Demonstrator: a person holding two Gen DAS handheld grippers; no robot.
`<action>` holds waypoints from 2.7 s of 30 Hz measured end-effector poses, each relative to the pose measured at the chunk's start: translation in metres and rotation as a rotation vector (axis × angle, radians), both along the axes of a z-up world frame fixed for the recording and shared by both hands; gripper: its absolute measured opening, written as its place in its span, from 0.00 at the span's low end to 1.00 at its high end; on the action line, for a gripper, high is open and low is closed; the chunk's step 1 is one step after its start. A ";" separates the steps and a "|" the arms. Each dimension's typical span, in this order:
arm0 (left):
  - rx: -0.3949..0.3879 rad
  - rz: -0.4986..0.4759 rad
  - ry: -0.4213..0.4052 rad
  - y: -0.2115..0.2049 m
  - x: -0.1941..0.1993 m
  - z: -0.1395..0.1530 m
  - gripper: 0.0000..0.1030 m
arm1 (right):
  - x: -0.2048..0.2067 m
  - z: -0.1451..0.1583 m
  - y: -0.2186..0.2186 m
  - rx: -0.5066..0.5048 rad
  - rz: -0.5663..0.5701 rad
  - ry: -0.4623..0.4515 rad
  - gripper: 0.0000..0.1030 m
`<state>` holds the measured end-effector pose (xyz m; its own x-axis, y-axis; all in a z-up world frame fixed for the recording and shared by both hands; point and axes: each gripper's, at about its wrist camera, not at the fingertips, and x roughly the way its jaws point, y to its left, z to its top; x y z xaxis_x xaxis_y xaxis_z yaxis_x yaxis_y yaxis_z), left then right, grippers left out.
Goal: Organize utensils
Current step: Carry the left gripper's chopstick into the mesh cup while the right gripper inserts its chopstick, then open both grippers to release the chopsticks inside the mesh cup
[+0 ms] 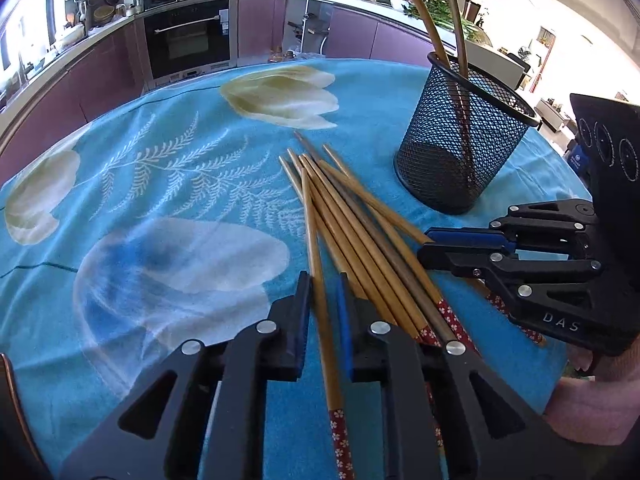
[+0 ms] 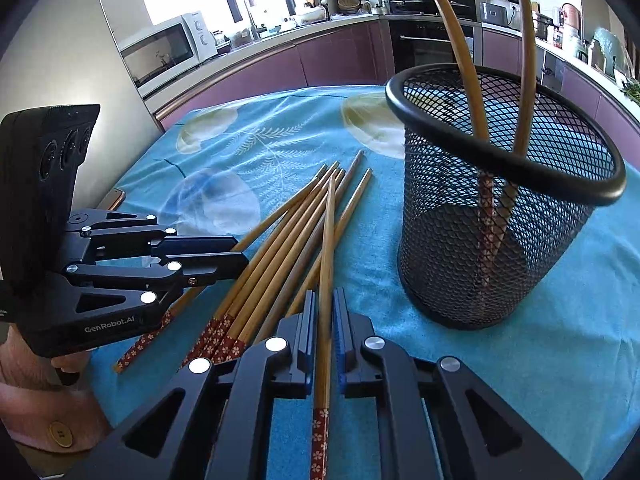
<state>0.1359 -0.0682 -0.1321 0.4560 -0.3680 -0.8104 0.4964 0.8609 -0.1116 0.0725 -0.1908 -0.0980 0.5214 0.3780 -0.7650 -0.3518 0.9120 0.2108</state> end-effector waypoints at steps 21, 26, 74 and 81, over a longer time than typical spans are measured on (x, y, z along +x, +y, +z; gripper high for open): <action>-0.225 -0.059 -0.156 0.021 -0.034 0.097 0.07 | -0.039 0.080 -0.050 0.134 -0.037 -0.235 0.06; -0.288 -0.071 -0.216 0.028 -0.044 0.125 0.07 | -0.044 0.094 -0.061 0.146 -0.054 -0.280 0.06; -0.238 -0.161 -0.140 -0.071 0.038 0.123 0.07 | 0.027 0.102 -0.095 0.072 -0.104 -0.224 0.06; -0.220 -0.142 -0.121 -0.080 0.054 0.119 0.08 | 0.039 0.094 -0.096 0.088 -0.126 -0.194 0.06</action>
